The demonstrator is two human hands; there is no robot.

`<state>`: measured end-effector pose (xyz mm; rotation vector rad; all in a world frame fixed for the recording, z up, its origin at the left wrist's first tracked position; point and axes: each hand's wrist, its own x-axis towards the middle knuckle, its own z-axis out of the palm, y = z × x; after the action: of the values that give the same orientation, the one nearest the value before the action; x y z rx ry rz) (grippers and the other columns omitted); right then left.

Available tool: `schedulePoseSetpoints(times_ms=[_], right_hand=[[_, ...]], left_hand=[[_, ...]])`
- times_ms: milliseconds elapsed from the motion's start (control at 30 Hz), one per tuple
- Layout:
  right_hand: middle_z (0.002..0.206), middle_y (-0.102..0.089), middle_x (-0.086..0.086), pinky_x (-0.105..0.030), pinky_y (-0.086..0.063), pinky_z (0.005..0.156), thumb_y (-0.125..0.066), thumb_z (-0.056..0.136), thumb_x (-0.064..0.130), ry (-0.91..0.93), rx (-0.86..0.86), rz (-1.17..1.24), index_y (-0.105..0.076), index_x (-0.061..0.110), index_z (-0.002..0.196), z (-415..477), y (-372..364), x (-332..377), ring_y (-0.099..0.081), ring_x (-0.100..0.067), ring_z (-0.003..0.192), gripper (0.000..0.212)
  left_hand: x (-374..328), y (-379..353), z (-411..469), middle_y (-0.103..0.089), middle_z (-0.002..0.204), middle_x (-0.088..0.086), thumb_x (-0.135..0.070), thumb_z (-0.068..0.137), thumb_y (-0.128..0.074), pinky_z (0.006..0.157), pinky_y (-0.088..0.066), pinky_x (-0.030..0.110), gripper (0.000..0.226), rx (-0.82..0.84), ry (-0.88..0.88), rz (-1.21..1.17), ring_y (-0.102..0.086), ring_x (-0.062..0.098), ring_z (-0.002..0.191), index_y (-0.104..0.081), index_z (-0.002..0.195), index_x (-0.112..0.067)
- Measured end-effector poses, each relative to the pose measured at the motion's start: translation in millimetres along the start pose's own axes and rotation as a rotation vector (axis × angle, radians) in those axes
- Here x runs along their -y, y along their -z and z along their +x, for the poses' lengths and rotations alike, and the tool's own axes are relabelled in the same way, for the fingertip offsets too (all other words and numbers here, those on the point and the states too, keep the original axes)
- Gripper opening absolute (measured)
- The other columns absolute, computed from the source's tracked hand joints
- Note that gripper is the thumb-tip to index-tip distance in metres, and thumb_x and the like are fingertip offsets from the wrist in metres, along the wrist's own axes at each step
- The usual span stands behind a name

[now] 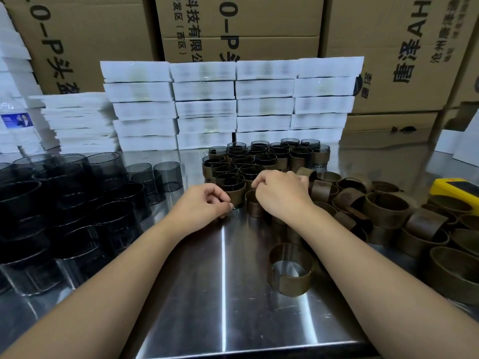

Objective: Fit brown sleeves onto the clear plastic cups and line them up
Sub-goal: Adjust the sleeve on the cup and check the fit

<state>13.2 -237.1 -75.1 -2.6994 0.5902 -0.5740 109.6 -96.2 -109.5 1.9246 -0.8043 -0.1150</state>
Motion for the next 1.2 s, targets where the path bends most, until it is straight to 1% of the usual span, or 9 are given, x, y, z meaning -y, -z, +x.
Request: schedulePoseSetpoints(times_ms=[133, 267, 400, 500, 633, 733, 867, 1067, 1200], right_hand=[[0.115, -0.064, 0.003, -0.04, -0.021, 0.101, -0.037, 0.087, 0.02, 0.002, -0.006, -0.006, -0.064, 0.033, 0.105, 0, -1, 0, -0.043, -0.026, 0.12, 0.035], [0.117, -0.064, 0.002, -0.04, -0.024, 0.1, -0.035, 0.089, 0.02, 0.003, -0.028, -0.027, -0.065, 0.031, 0.108, 1, -3, 1, -0.045, -0.027, 0.12, 0.037], [0.115, -0.065, 0.001, -0.041, -0.024, 0.101, -0.033, 0.091, 0.02, 0.007, -0.038, -0.025, -0.066, 0.03, 0.107, 2, -4, 0, -0.046, -0.028, 0.119, 0.038], [0.115, -0.065, 0.001, -0.041, -0.024, 0.101, -0.033, 0.091, 0.02, 0.009, -0.034, -0.015, -0.066, 0.029, 0.106, 2, -4, 0, -0.046, -0.028, 0.119, 0.037], [0.112, -0.065, 0.001, -0.042, -0.024, 0.1, -0.032, 0.091, 0.019, 0.021, -0.03, -0.002, -0.066, 0.028, 0.104, 1, -4, 0, -0.045, -0.028, 0.118, 0.038], [0.11, -0.066, 0.001, -0.041, -0.025, 0.099, -0.031, 0.091, 0.019, 0.032, -0.031, 0.014, -0.065, 0.027, 0.104, 1, -4, 0, -0.046, -0.028, 0.117, 0.038], [0.109, -0.066, 0.001, -0.041, -0.026, 0.098, -0.032, 0.091, 0.021, 0.038, -0.016, 0.023, -0.065, 0.028, 0.103, 1, -5, 1, -0.046, -0.028, 0.116, 0.036], [0.106, -0.066, 0.002, -0.04, -0.026, 0.093, -0.033, 0.092, 0.026, 0.05, -0.008, 0.014, -0.064, 0.029, 0.101, 0, -7, 1, -0.047, -0.026, 0.114, 0.033], [0.103, -0.066, 0.002, -0.04, -0.026, 0.09, -0.033, 0.091, 0.026, 0.062, -0.022, 0.009, -0.064, 0.028, 0.098, 0, -8, 0, -0.048, -0.026, 0.11, 0.032]], left_hand=[[-4, -3, -4, -0.071, 0.084, 0.008, 0.0, 0.087, -0.066, 0.084, -0.053, 0.031, 0.018, 0.099, -0.026, -0.072, -0.063, 0.016, 0.081, -0.066, 0.094, -0.017], [-2, -6, -3, -0.064, 0.092, 0.0, 0.009, 0.087, -0.06, 0.076, -0.048, 0.01, 0.032, 0.143, -0.015, -0.102, -0.059, 0.007, 0.083, -0.058, 0.115, -0.008], [7, -5, 4, -0.061, 0.109, -0.003, 0.005, 0.087, -0.062, 0.088, -0.044, 0.01, 0.045, 0.102, 0.018, -0.072, -0.056, 0.004, 0.102, -0.052, 0.126, -0.014], [13, -2, 8, -0.057, 0.126, -0.01, -0.005, 0.089, -0.063, 0.084, -0.035, 0.004, 0.055, 0.095, 0.045, -0.001, -0.05, -0.006, 0.107, -0.045, 0.138, -0.023], [18, 1, 11, -0.044, 0.145, -0.006, -0.019, 0.092, -0.061, 0.098, -0.028, 0.019, 0.059, 0.056, 0.065, 0.156, -0.04, 0.004, 0.125, -0.037, 0.146, -0.026], [20, 13, 13, -0.048, 0.142, 0.008, -0.028, 0.092, -0.058, 0.105, -0.038, 0.036, 0.052, -0.201, 0.076, 0.483, -0.047, 0.028, 0.127, -0.044, 0.142, -0.018], [16, 32, 11, -0.039, 0.139, 0.013, -0.032, 0.09, -0.056, 0.081, -0.042, 0.037, 0.049, -0.451, 0.164, 0.588, -0.052, 0.036, 0.115, -0.048, 0.134, -0.015], [16, 30, 10, 0.002, 0.16, 0.019, -0.04, 0.09, -0.058, 0.073, -0.036, 0.036, 0.072, -0.359, 0.338, 0.68, -0.049, 0.043, 0.121, -0.025, 0.147, -0.01], [16, 31, 9, -0.013, 0.155, 0.017, -0.04, 0.089, -0.059, 0.07, -0.037, 0.036, 0.067, -0.349, 0.351, 0.69, -0.053, 0.043, 0.113, -0.031, 0.141, -0.007]])
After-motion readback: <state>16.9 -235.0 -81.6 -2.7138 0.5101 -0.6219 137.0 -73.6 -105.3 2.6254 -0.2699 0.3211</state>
